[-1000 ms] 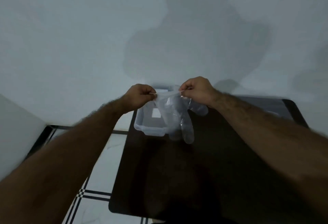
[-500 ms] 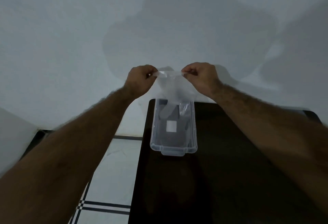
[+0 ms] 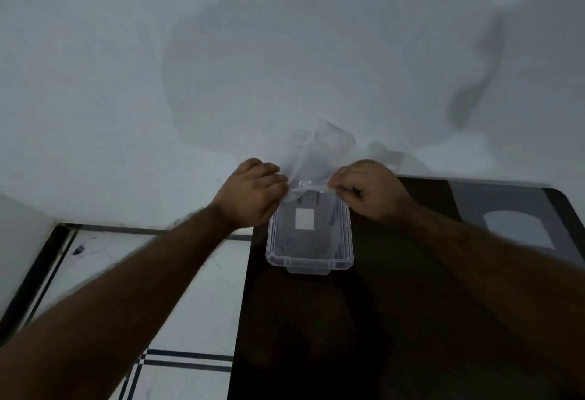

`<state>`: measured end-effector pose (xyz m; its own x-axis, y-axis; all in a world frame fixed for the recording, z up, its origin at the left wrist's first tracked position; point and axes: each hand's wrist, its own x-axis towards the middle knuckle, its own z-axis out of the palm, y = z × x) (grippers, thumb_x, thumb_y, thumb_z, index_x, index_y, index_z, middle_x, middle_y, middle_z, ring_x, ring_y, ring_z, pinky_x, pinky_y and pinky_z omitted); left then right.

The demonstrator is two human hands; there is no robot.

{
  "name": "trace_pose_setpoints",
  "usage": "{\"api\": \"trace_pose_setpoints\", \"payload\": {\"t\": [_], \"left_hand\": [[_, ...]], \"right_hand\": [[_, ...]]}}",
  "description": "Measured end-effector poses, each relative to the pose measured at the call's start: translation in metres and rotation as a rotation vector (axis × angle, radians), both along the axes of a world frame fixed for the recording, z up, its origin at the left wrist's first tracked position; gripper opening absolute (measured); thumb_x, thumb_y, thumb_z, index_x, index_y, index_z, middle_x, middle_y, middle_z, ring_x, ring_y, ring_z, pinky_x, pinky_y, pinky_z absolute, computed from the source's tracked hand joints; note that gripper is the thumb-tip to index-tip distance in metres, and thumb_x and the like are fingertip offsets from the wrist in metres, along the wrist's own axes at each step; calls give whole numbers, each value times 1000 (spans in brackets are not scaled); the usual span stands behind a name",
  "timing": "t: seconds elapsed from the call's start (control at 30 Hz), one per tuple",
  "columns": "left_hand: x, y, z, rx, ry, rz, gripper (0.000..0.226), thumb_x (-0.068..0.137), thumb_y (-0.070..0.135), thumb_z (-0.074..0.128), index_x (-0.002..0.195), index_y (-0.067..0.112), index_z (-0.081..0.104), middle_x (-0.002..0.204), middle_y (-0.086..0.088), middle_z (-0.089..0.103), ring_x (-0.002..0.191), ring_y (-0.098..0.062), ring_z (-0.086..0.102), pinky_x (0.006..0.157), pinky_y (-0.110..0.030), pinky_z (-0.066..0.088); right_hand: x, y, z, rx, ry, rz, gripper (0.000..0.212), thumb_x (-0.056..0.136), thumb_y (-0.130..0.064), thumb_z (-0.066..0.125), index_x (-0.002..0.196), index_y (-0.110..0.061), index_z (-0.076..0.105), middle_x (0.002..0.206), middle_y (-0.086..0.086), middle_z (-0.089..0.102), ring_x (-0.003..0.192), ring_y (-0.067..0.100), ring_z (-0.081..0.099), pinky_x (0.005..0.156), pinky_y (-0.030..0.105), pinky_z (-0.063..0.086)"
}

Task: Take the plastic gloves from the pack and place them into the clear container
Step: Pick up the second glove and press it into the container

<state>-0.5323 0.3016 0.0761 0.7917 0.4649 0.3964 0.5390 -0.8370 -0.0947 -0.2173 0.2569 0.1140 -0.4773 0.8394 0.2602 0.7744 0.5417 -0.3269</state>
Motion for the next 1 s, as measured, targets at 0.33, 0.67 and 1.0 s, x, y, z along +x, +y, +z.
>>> {"api": "trace_pose_setpoints", "payload": {"t": [0.33,0.67,1.0], "left_hand": [[29,-7,-42,-349,379,238,27,94,30,51,100,23,77,106,3,80,126,-24,64,121,-47,29],[53,4,-50,-386,717,187,25,98,30,59,112,25,80,120,-1,78,139,-25,56,130,-60,-1],[66,1,-53,-400,823,126,21,96,31,70,112,21,78,108,-3,77,122,-25,65,129,-61,-1]], "right_hand": [[-4,3,-89,-92,-352,23,25,99,-27,52,89,-26,74,82,-8,74,77,21,67,99,46,45],[-38,3,-89,-259,-746,63,19,103,-28,60,114,-30,75,105,-3,80,103,21,75,125,49,29],[-60,-3,-92,-516,-909,177,35,100,-30,68,135,-28,67,130,1,73,132,25,63,131,58,4]]}}
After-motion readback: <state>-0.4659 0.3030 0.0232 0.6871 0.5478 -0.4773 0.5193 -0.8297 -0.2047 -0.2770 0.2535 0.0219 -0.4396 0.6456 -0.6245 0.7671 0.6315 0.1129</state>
